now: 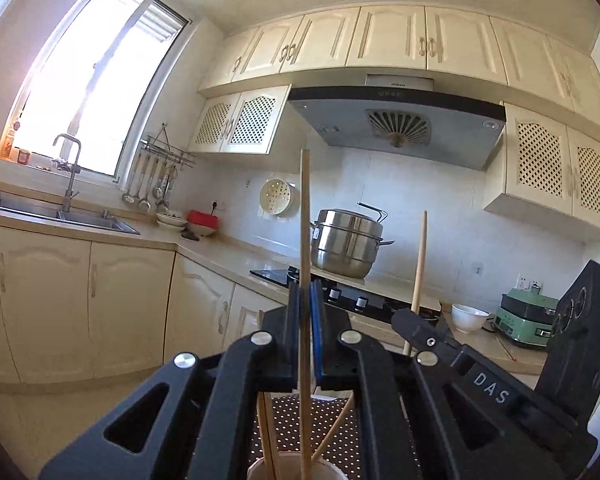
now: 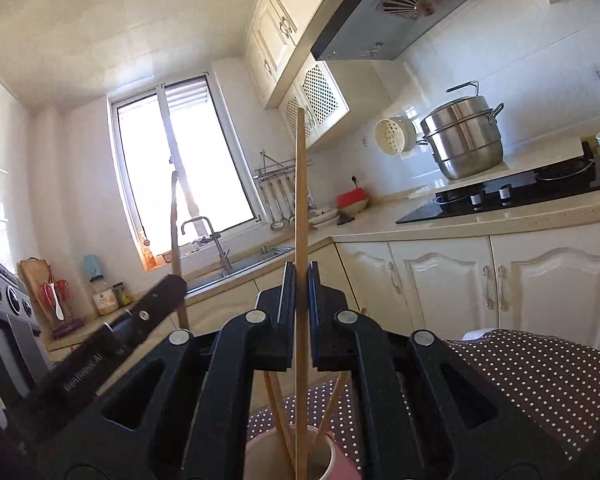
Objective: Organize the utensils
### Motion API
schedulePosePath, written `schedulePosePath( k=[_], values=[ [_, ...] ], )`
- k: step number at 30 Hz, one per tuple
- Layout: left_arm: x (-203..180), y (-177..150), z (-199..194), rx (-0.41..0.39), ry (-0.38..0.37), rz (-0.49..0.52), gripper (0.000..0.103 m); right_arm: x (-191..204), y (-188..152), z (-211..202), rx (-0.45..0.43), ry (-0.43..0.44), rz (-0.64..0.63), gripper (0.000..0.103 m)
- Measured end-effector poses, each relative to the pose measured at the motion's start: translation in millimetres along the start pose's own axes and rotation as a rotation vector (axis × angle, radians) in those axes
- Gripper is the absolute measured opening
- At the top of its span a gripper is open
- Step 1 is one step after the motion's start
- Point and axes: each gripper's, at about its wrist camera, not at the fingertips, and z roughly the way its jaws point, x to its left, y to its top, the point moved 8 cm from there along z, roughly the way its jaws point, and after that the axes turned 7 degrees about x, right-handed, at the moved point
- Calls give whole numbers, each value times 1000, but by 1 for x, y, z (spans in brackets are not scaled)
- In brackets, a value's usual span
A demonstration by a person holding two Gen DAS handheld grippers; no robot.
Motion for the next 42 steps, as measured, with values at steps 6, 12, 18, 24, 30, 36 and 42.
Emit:
schedulePosePath(
  k=[6, 12, 18, 24, 30, 36, 42],
  values=[
    [6, -14, 14, 35, -7, -18, 5, 1, -3, 7, 3, 36, -14, 6],
    [11, -25, 19, 66, -5, -25, 6, 3, -10, 8, 6, 38, -28, 6],
    [10, -30, 19, 97, 1, -12, 18, 9, -18, 7, 30, 24, -64, 6],
    [12, -31, 10, 106, 15, -14, 36, 12, -19, 2, 41, 3, -84, 6],
    [15, -34, 2, 131, 47, 1, 51, 15, -26, -2, 66, -23, -106, 7],
    [22, -36, -8, 161, 87, 6, 56, 20, -35, -7, 98, -63, -131, 7],
    [23, -31, -24, 158, 107, 18, 62, 25, -42, -16, 125, -104, -153, 7]
  ],
)
